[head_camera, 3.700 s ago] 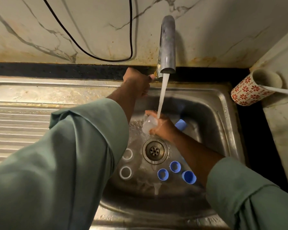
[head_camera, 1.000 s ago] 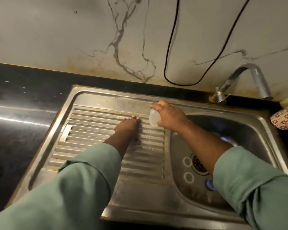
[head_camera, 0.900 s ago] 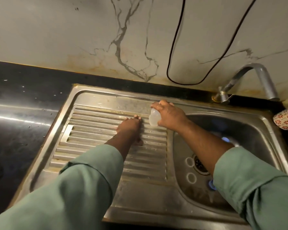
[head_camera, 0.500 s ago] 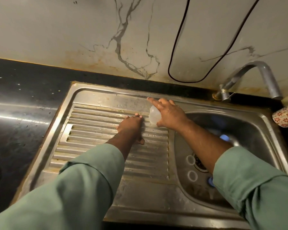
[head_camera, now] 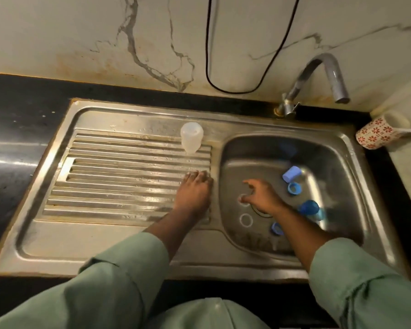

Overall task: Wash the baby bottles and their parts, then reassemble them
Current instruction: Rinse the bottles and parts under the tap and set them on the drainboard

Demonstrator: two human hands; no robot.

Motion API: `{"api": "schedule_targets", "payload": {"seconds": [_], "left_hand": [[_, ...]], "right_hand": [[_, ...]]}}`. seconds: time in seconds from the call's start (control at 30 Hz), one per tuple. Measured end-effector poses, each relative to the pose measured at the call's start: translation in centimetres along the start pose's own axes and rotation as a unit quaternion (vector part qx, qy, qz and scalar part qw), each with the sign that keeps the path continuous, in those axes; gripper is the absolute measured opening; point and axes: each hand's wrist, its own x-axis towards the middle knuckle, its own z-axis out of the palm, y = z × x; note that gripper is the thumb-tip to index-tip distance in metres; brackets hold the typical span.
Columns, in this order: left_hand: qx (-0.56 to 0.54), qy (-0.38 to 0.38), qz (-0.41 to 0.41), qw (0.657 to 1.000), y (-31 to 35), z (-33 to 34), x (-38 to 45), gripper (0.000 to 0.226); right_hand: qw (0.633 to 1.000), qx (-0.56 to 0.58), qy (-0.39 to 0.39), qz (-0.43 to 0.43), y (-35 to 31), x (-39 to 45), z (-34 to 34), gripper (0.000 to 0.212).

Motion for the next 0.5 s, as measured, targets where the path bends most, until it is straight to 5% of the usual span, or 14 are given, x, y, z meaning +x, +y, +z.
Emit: {"api": "schedule_targets", "payload": {"seconds": [0.23, 0.5], "left_hand": [[0.021, -0.035, -0.005, 0.999, 4.8, 0.8, 2.3, 0.044], [-0.060, 0.013, -0.029, 0.998, 9.5, -4.7, 9.6, 0.034]], "right_hand": [[0.999, -0.028, -0.046, -0.013, 3.0, 1.6, 3.7, 0.069], [0.979, 0.159, 0.115, -0.062, 5.3, 1.3, -1.1, 0.051]]}}
